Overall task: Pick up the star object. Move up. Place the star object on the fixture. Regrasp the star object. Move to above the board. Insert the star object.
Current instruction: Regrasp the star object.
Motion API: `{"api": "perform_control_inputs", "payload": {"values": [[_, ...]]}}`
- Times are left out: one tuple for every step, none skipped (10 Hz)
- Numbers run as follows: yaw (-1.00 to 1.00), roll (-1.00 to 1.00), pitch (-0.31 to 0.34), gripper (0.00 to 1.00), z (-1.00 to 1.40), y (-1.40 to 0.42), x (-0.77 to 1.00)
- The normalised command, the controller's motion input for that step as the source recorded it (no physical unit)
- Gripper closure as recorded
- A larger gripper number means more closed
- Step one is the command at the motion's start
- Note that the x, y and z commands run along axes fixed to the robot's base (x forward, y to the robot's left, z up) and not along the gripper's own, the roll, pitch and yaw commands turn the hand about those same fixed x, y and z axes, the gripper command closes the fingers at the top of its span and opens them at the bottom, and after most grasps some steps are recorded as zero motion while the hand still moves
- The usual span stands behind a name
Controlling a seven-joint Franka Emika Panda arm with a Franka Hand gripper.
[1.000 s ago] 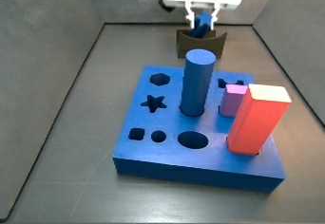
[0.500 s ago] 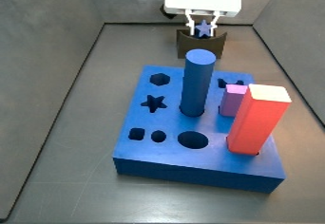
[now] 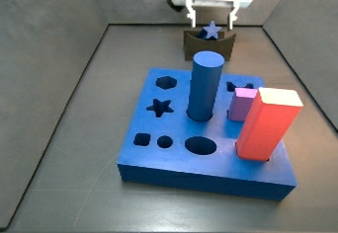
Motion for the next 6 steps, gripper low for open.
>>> {"api": "perform_control_inputs", "payload": {"values": [[0.04,0.06,0.084,0.00,1.00,0.00,-0.03],[0.03,0.05,0.106,0.00,0.92,0.01,-0.03],[0.01,0.04,0.121,0.00,0.75,0.01,-0.03],[-0.01,0.04,0.132,0.00,0.57,0.01,-0.02],[-0.04,0.03,0.126,0.00,0.33,0.01,-0.02],[-0.01,1.00,0.069,0.00,0.96,-0.83,-0.09]]}}
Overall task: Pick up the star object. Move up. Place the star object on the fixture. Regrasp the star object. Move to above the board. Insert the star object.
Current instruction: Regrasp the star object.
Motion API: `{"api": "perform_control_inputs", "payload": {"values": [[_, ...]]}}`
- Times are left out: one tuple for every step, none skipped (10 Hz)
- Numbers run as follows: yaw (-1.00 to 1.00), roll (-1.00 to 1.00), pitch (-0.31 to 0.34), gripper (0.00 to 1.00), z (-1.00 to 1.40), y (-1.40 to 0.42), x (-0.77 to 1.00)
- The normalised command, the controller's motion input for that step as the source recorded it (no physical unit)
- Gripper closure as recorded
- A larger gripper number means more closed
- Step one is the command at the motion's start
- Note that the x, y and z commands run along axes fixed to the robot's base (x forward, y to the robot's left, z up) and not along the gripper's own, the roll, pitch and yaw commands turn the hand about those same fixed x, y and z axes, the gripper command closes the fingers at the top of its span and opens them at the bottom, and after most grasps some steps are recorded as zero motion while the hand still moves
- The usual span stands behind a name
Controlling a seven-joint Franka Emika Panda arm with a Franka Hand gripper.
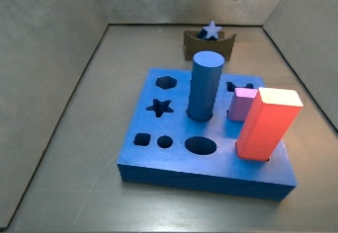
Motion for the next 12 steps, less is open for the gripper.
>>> {"api": "perform_control_inputs", "payload": {"values": [[-0.01,1.00,0.067,0.00,0.79,-0.81,-0.08],[-0.01,1.00,0.056,0.00,0.65,-0.71,-0.09],[-0.01,1.00,0.044,0.00,0.40,-0.50,-0.10],[-0.01,1.00,0.039,0.00,0.19,-0.33,-0.09],[-0.01,1.00,0.036,0.00,0.03,-0.12,-0.05],[-0.01,1.00,0.038,0.00,0.04,-0.04,-0.03],[-0.01,1.00,0.036,0.00,0.03,-0.04,-0.02],[-0.01,1.00,0.031,0.00,0.01,-0.04,-0.03],[-0.01,1.00,0.024,0.00,0.02,-0.03,-0.04],[-0.01,1.00,0.019,0.00,0.02,-0.03,-0.04],[-0.01,1.00,0.015,0.00,0.02,-0.03,-0.05],[-0.01,1.00,0.005,0.00,0.01,-0.02,-0.04]]}}
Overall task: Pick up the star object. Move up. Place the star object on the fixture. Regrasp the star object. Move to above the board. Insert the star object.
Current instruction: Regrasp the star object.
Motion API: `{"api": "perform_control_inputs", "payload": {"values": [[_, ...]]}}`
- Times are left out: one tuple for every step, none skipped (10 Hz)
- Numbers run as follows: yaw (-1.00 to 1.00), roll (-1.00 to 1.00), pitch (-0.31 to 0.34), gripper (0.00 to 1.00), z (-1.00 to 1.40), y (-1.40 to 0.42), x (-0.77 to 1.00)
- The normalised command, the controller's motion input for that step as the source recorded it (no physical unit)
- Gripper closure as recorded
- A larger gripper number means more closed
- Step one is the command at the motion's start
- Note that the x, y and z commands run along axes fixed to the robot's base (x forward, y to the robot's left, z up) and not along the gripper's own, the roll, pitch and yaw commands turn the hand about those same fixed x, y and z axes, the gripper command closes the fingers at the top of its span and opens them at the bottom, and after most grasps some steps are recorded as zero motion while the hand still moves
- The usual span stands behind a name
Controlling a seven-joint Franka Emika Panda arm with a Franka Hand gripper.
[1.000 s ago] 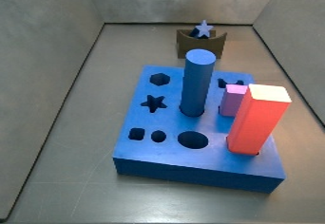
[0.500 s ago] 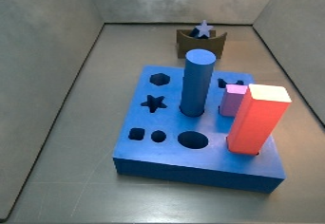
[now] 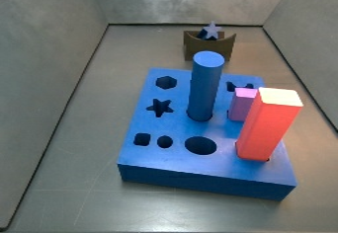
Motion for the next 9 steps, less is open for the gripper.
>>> {"api": "perform_control_inputs", "payload": {"values": [[-0.01,1.00,0.001,0.00,0.00,-0.02,-0.04],[-0.01,1.00,-0.007,0.00,0.01,-0.02,-0.03],[-0.01,1.00,-0.012,0.00,0.01,-0.02,-0.03],[0.00,1.00,-0.015,0.00,0.01,-0.02,-0.03],[0.00,1.00,-0.015,0.00,0.00,-0.02,-0.03],[0.00,1.00,-0.011,0.00,0.01,-0.02,-0.02],[0.00,1.00,-0.005,0.00,0.02,-0.02,-0.01],[0.00,1.00,0.001,0.00,0.00,-0.02,0.00],[0.00,1.00,0.006,0.00,-0.01,-0.02,0.01]]}}
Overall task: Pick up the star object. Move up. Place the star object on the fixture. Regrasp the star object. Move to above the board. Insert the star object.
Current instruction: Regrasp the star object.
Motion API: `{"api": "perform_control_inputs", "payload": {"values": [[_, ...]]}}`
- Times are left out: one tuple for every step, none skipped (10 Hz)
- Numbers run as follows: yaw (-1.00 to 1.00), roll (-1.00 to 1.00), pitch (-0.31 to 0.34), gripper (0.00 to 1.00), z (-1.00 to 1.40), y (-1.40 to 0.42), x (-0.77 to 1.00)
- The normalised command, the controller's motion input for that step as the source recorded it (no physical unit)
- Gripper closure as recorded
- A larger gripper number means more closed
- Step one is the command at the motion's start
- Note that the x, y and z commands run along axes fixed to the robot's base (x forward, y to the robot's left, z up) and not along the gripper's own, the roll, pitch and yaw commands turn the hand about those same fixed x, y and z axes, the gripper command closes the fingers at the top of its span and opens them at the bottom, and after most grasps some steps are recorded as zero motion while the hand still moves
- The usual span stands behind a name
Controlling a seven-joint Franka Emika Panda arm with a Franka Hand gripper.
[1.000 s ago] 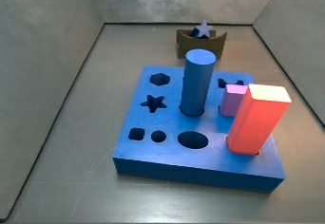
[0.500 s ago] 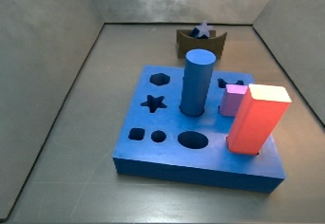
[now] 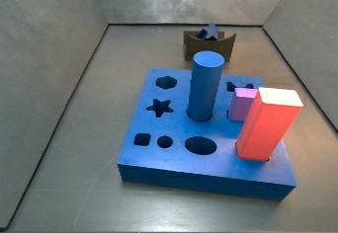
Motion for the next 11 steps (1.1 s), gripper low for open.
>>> {"api": "perform_control_inputs", "payload": {"values": [[0.01,1.00,0.022,0.00,0.00,-0.02,0.03],[0.01,1.00,0.033,0.00,0.00,-0.03,0.03],[0.02,1.00,0.057,0.00,-0.01,-0.03,0.05],[0.03,1.00,0.083,0.00,-0.01,-0.03,0.06],[0.06,1.00,0.132,0.00,-0.01,-0.03,0.08],[0.07,0.87,0.141,0.00,-0.01,-0.04,0.08],[0.10,0.61,0.147,0.00,-0.01,-0.04,0.09],[0.12,0.42,0.143,0.00,-0.02,-0.04,0.09],[0.14,0.28,0.127,0.00,-0.01,-0.03,0.09],[0.16,0.21,0.096,0.00,0.00,-0.03,0.07],[0.18,0.25,0.043,0.00,-1.00,0.07,0.03]]}}
